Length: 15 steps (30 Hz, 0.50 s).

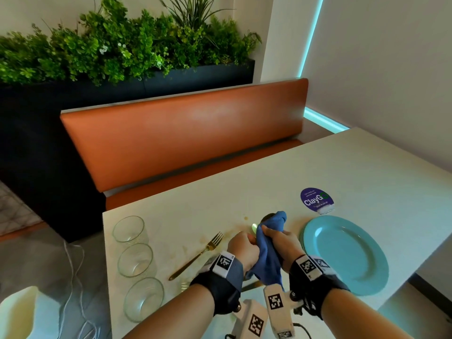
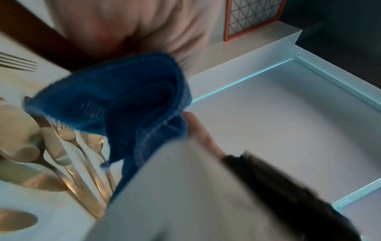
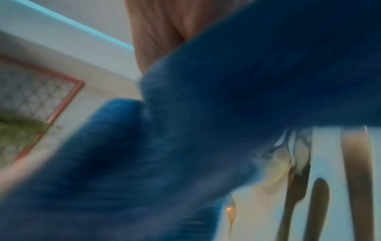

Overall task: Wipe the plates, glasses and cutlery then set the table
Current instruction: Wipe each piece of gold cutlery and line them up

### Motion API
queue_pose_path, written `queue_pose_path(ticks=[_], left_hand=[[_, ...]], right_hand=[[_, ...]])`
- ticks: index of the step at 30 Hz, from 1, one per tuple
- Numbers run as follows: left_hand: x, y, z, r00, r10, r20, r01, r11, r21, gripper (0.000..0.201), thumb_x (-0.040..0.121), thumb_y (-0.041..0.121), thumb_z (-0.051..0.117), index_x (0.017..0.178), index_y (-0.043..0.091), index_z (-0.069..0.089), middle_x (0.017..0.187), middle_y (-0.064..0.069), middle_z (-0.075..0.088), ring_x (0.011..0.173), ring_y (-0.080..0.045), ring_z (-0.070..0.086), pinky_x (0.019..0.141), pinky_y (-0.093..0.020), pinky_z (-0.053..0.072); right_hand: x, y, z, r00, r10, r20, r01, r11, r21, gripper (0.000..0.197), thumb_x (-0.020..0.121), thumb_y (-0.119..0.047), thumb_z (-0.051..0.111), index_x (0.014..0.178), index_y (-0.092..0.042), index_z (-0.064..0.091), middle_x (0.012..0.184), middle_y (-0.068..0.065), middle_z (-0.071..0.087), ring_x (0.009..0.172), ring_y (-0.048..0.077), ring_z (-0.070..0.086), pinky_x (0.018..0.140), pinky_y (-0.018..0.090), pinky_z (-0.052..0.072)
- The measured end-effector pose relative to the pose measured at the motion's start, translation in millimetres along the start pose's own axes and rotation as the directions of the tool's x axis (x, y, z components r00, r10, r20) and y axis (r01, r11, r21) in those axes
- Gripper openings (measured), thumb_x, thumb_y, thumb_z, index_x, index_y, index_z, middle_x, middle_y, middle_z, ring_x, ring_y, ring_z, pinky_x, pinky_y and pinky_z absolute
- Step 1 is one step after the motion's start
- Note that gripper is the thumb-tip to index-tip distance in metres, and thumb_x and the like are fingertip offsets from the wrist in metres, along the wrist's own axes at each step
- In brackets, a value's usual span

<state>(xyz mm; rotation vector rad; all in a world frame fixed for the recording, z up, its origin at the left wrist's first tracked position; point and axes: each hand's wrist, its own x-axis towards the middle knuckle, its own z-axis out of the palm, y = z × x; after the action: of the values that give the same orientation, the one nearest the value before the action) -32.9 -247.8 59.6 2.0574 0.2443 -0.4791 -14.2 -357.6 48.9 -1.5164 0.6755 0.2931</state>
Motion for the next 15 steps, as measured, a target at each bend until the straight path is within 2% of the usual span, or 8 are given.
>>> queue_pose_path(ticks=[2, 4, 6, 7, 9, 12, 13, 15], left_hand=[[2, 1, -3, 1.000, 0.019, -0.003, -0.018, 1.000, 0.023, 0.032, 0.089, 0.013, 0.048, 0.058, 0.021, 0.044, 0.080, -0.010, 0.062, 0.084, -0.029, 0.059, 0.070, -0.030, 0.043], [2, -1, -4, 1.000, 0.024, 0.011, -0.024, 0.999, 0.023, 0.032, 0.087, 0.007, 0.046, 0.058, 0.021, 0.043, 0.069, -0.002, 0.052, 0.077, -0.024, 0.051, 0.067, -0.028, 0.039], [0, -4, -2, 0.999, 0.025, 0.042, -0.025, 0.999, 0.022, 0.032, 0.084, 0.002, 0.044, 0.059, 0.022, 0.041, 0.065, 0.000, 0.047, 0.072, -0.022, 0.047, 0.064, -0.028, 0.039], [0, -5, -1, 0.998, 0.026, 0.053, -0.027, 0.999, 0.025, 0.032, 0.084, 0.002, 0.044, 0.061, 0.023, 0.042, 0.065, 0.001, 0.047, 0.070, -0.021, 0.049, 0.063, -0.027, 0.040], [-1, -4, -2, 0.997, 0.041, 0.065, -0.043, 0.999, 0.030, 0.028, 0.085, 0.005, 0.049, 0.066, 0.024, 0.043, 0.067, 0.003, 0.050, 0.071, -0.021, 0.053, 0.063, -0.026, 0.043], [-3, -1, -6, 0.992, 0.085, 0.090, -0.087, 0.996, 0.019, 0.031, 0.084, 0.001, 0.048, 0.061, 0.021, 0.042, 0.061, -0.001, 0.048, 0.070, -0.022, 0.053, 0.065, -0.028, 0.042], [-3, 0, -7, 0.991, 0.086, 0.099, -0.088, 0.996, 0.012, 0.032, 0.084, 0.000, 0.047, 0.060, 0.021, 0.042, 0.059, -0.002, 0.047, 0.068, -0.022, 0.052, 0.064, -0.029, 0.042], [-1, -4, -4, 0.993, 0.066, 0.098, -0.062, 0.997, -0.047, 0.028, 0.082, -0.001, 0.046, 0.064, 0.020, 0.045, 0.058, -0.002, 0.048, 0.058, -0.021, 0.051, 0.059, -0.027, 0.042]], right_hand=[[2, -2, -2, 0.999, -0.043, -0.005, 0.043, 0.997, -0.059, 0.018, 0.085, -0.019, 0.066, 0.088, -0.003, 0.059, 0.081, 0.013, 0.065, 0.083, 0.030, 0.064, 0.076, 0.038, 0.054], [3, -7, -5, 0.995, -0.098, 0.022, 0.100, 0.993, -0.070, 0.016, 0.084, -0.008, 0.064, 0.098, -0.001, 0.058, 0.084, 0.012, 0.064, 0.086, 0.029, 0.063, 0.077, 0.038, 0.053], [6, -10, -12, 0.991, -0.132, 0.022, 0.133, 0.988, -0.078, 0.025, 0.081, 0.002, 0.063, 0.105, -0.001, 0.057, 0.090, 0.013, 0.064, 0.098, 0.034, 0.061, 0.090, 0.045, 0.050], [6, -11, -15, 0.991, -0.132, 0.022, 0.133, 0.987, -0.091, 0.025, 0.080, 0.002, 0.063, 0.104, -0.002, 0.057, 0.092, 0.014, 0.064, 0.101, 0.035, 0.061, 0.094, 0.048, 0.048], [9, -8, -16, 0.994, -0.112, 0.011, 0.113, 0.989, -0.098, 0.015, 0.083, -0.009, 0.065, 0.096, -0.007, 0.059, 0.091, 0.012, 0.065, 0.100, 0.033, 0.061, 0.096, 0.048, 0.048], [9, -6, -17, 0.988, -0.154, -0.032, 0.143, 0.965, -0.218, 0.030, 0.081, -0.035, 0.069, 0.085, -0.006, 0.060, 0.082, 0.011, 0.066, 0.085, 0.028, 0.064, 0.085, 0.043, 0.053], [8, -7, -17, 0.981, -0.190, -0.028, 0.176, 0.947, -0.269, 0.030, 0.080, -0.037, 0.070, 0.081, -0.008, 0.060, 0.079, 0.011, 0.066, 0.082, 0.028, 0.064, 0.082, 0.043, 0.053], [7, -12, -18, 0.971, -0.237, 0.016, 0.231, 0.927, -0.295, 0.020, 0.080, -0.028, 0.071, 0.077, -0.015, 0.057, 0.078, 0.007, 0.065, 0.082, 0.026, 0.062, 0.082, 0.041, 0.053]])
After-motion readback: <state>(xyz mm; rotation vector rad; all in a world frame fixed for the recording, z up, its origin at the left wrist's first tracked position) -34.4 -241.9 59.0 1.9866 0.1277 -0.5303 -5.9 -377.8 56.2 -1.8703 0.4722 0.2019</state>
